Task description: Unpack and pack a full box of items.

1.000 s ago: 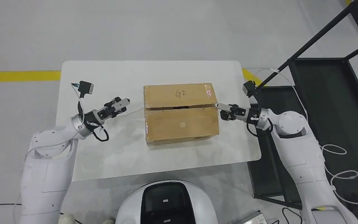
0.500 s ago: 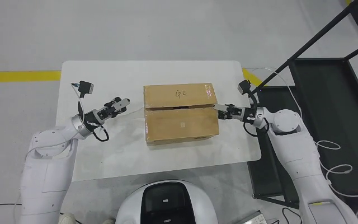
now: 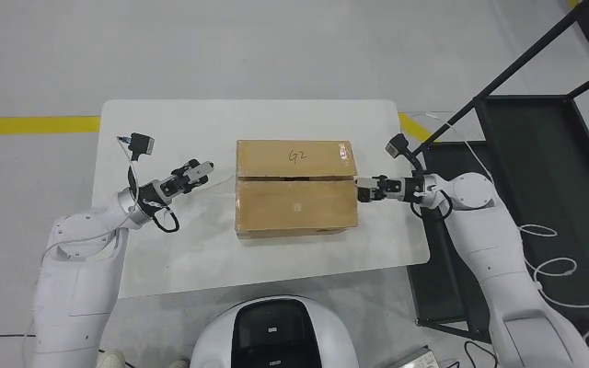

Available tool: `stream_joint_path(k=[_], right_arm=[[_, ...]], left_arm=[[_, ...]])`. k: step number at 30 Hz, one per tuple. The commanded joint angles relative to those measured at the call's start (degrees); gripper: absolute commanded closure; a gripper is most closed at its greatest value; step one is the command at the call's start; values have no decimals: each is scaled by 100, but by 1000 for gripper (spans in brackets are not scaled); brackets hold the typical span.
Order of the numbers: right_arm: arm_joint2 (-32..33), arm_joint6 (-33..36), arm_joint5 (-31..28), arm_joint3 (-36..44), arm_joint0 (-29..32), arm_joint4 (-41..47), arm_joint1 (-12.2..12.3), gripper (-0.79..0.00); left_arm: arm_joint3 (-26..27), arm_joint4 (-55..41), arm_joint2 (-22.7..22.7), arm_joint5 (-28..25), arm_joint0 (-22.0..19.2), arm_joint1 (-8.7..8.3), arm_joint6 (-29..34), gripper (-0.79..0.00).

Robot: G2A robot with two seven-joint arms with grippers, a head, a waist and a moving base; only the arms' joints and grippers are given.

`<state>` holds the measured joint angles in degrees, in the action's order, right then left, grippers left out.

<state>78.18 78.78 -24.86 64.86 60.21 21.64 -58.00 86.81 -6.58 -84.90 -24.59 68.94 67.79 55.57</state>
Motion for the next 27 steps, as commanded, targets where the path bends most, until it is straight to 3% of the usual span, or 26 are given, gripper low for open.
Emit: stream_joint_path(k=[1, 17, 27], right_arm=[[-125, 59, -6, -97, -113, 107, -19, -785], [-892, -150, -215, -624, -588, 354, -15, -785], [-1025, -56, -121, -211, -483, 796, 114, -785]], left_arm=[[0, -1, 0, 0, 0, 0, 0, -785], [0, -1, 0, 0, 0, 0, 0, -785], [0, -1, 0, 0, 0, 0, 0, -785]])
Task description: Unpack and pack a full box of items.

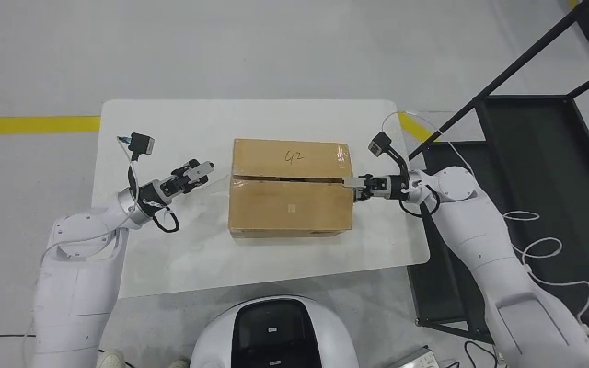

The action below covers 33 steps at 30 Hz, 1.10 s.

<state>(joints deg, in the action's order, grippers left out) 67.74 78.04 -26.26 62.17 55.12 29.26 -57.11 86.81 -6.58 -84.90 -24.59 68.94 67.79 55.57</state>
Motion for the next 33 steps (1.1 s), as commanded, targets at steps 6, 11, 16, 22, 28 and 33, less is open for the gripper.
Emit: stream_joint_path(k=[6, 11, 16, 22, 28, 33], right_arm=[[131, 161, 161, 392, 209, 266, 183, -785], [162, 283, 282, 794, 412, 418, 311, -785], [220, 318, 317, 1211, 643, 520, 445, -785], [341, 305, 304, 1820, 987, 508, 624, -785], [374, 221, 220, 2460, 1382, 158, 818, -785], [291, 123, 122, 2720, 1572, -181, 961, -785]], left_arm=[[0, -1, 0, 0, 0, 0, 0, -785], [0, -1, 0, 0, 0, 0, 0, -785], [0, -1, 0, 0, 0, 0, 0, -785], [0, -1, 0, 0, 0, 0, 0, -785], [0, -1, 0, 0, 0, 0, 0, -785], [0, -1, 0, 0, 0, 0, 0, -785]])
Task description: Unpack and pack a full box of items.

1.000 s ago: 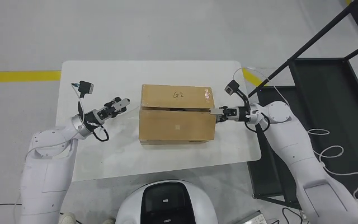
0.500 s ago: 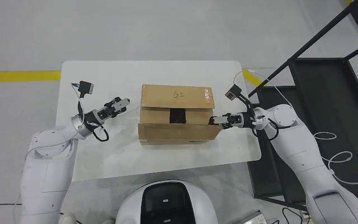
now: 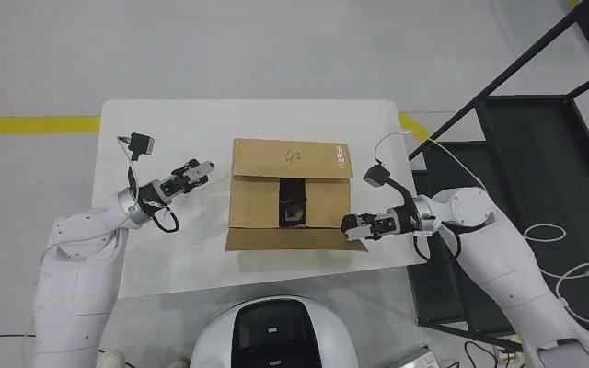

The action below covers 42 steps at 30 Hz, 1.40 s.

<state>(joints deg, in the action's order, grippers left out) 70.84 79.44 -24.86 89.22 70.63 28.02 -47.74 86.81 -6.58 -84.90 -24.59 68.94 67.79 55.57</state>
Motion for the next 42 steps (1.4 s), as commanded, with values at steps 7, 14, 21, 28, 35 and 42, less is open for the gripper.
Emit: stream_joint_path(k=[7, 14, 21, 28, 35, 42], right_arm=[[-276, -130, -129, 140, 82, -362, 175, -785], [-705, -222, -221, 245, 79, -773, 266, -785], [-1112, -330, -328, 199, -63, -1117, 272, -785], [-1388, -832, -115, 222, -158, -1926, 202, -785], [-1634, -1480, 391, 515, -101, -2829, 135, -785], [-1697, -1936, 669, 516, -100, -3171, 86, -785]], left_arm=[[0, -1, 0, 0, 0, 0, 0, -785], [0, -1, 0, 0, 0, 0, 0, -785], [0, -1, 0, 0, 0, 0, 0, -785], [0, -1, 0, 0, 0, 0, 0, -785], [0, -1, 0, 0, 0, 0, 0, -785], [0, -1, 0, 0, 0, 0, 0, -785]])
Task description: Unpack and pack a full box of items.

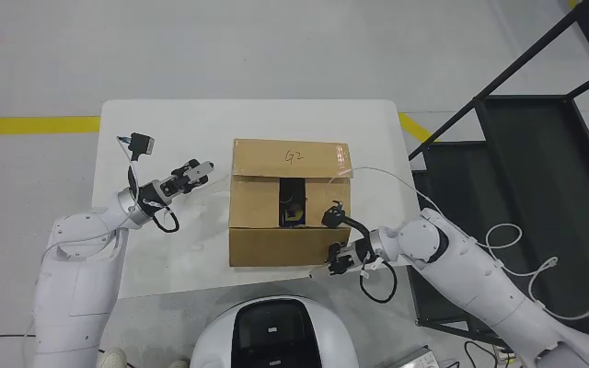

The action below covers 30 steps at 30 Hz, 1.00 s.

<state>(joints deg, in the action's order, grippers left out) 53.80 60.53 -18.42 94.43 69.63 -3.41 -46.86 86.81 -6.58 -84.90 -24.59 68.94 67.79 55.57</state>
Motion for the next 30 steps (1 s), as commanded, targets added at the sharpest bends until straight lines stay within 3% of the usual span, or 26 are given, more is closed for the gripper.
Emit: stream_joint_path(k=[1, 9, 14, 23, 30], right_arm=[[19, -97, 52, -10, 3, -61, -4, -785], [233, -500, 319, -83, 64, -267, 9, -785], [347, -349, 205, -51, 147, -56, 30, -785], [1078, 865, -576, -131, 312, 2035, 181, -785], [1848, 797, -686, -385, 546, 3281, 272, -785]], left_arm=[[0, -1, 0, 0, 0, 0, 0, -785], [0, -1, 0, 0, 0, 0, 0, -785], [0, -1, 0, 0, 0, 0, 0, -785], [0, -1, 0, 0, 0, 0, 0, -785], [0, -1, 0, 0, 0, 0, 0, -785]])
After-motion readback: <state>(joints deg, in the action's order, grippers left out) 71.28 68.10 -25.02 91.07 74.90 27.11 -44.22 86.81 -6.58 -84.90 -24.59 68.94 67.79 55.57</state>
